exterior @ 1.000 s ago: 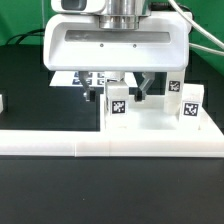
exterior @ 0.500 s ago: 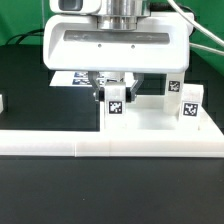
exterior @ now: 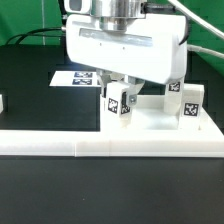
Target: Assemble square table
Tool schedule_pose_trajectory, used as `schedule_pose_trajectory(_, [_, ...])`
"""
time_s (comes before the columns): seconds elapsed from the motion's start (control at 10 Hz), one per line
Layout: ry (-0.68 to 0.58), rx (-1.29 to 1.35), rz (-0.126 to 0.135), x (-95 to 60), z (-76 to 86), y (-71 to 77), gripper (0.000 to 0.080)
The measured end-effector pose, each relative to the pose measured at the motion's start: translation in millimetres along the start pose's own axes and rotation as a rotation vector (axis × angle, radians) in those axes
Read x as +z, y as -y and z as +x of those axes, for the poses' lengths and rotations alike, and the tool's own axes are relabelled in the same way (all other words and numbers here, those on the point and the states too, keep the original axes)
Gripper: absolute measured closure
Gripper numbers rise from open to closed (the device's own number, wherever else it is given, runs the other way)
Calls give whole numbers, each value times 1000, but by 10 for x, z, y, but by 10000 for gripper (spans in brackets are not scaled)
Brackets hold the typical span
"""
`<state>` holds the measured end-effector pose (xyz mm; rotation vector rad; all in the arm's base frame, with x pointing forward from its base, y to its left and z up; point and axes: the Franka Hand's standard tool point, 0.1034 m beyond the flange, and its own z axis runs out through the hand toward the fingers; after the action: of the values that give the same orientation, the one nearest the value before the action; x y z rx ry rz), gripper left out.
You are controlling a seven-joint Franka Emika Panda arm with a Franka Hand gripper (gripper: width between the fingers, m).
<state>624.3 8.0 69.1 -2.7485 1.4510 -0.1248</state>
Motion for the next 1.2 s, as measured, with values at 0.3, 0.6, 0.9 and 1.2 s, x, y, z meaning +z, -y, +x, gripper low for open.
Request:
schedule_pose_trajectory(0.3, [45,467,37,16,7,-27,508])
schedule_pose_trajectory(0.6, [52,612,32,19,13,-30,508])
schedule_pose_trajectory(0.9, [45,364,17,31,-10,-46,295])
schedule_pose_trajectory(1.2, [42,50,21,25,-17,-36,159])
